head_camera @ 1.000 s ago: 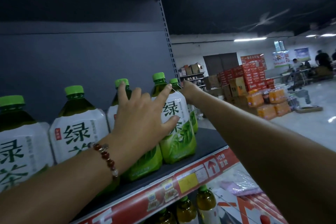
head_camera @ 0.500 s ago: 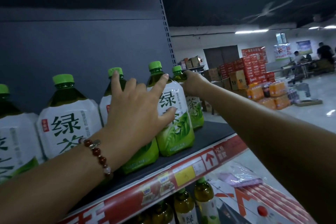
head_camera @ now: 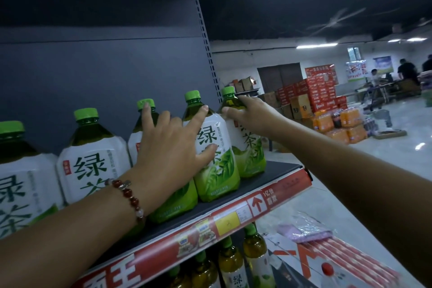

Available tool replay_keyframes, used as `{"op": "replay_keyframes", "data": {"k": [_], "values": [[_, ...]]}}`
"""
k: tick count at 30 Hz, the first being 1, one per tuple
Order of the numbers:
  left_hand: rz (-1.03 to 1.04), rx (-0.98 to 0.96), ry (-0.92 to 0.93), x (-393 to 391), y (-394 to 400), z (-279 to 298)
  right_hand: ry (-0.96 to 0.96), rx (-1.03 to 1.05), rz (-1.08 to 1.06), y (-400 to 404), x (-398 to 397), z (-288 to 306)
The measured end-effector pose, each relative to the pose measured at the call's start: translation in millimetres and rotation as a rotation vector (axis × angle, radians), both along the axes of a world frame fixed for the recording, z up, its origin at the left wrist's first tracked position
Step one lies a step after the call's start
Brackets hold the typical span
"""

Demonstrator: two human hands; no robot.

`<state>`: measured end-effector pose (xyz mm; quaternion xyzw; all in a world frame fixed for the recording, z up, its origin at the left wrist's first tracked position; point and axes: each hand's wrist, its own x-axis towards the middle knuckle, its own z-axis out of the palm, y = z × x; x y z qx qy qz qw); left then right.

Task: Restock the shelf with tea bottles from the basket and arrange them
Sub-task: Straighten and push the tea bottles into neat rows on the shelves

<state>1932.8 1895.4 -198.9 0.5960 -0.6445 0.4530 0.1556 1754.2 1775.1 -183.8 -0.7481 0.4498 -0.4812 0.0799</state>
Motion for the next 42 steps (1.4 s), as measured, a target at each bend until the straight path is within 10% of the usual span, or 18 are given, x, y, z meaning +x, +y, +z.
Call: {"op": "replay_keyframes", "data": {"k": [21,33,42], "values": [[-0.018,0.024,0.0,0.1,21.5,-28.0,-0.076,-0.011,-0.044,47.4,-7.9,-20.8],[-0.079,0.13,-0.001,112.2,180.6,-184.1,0.472,-0.374,0.173,200.4,39.0,-182.7],[0.201,0.348,0.237,196.8,274.1,-283.6,0.73,-0.093,0.394,273.4,149.0,-261.4]]}}
